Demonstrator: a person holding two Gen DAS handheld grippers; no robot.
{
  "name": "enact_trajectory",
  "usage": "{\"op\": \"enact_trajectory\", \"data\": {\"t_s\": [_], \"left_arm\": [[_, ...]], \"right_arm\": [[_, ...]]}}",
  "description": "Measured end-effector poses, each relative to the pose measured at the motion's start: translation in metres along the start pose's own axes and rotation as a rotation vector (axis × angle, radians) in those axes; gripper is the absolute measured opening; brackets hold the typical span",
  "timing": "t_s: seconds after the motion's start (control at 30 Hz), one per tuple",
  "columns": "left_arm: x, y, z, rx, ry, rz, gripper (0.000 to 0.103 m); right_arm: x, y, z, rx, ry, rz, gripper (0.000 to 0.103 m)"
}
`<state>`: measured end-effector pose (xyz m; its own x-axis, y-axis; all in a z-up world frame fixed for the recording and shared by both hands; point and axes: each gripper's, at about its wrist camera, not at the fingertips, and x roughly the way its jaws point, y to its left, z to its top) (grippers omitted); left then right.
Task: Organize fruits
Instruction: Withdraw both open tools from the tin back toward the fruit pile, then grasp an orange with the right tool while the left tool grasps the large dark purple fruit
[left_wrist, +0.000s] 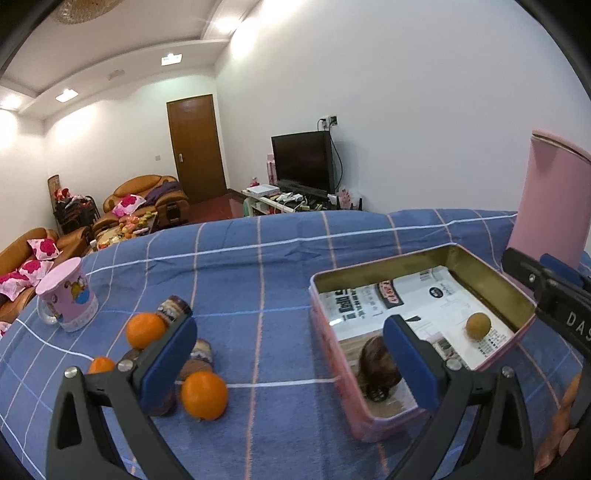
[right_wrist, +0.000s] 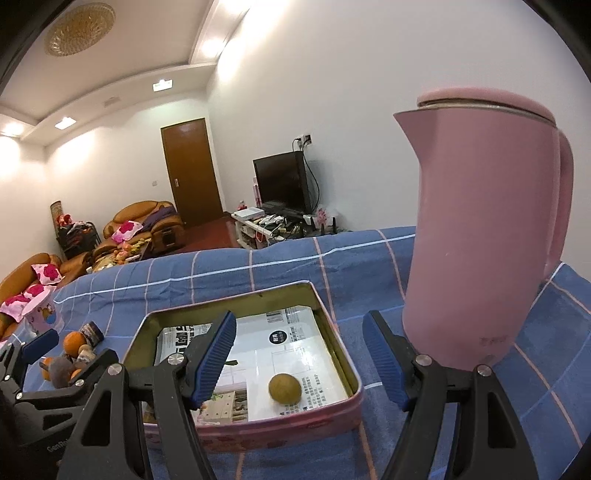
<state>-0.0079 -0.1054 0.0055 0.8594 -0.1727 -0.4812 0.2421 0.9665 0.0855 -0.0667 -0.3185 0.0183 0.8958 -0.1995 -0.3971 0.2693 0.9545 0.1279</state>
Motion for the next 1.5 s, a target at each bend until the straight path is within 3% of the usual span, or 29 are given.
{"op": "enact_trajectory", "data": {"t_s": [0.53, 1.13, 1.5], "left_arm": [[-0.001, 0.056, -0.01, -0.065, 0.026, 0.024, 0.103], [0.002, 0.123, -0.017, -0.106, 0.048, 0.106, 0.103], [0.009, 0.201, -0.021, -0.224, 0.094, 0.168, 0.103]], "right_arm": [[-0.003, 0.065, -0.017, 0.0, 0.042, 0.086, 0.073], [0.003, 0.143, -0.031, -0.084, 0.088, 0.186, 0.073], [0.017, 0.185, -0.04, -0.19, 0.182, 0.221, 0.072]]}}
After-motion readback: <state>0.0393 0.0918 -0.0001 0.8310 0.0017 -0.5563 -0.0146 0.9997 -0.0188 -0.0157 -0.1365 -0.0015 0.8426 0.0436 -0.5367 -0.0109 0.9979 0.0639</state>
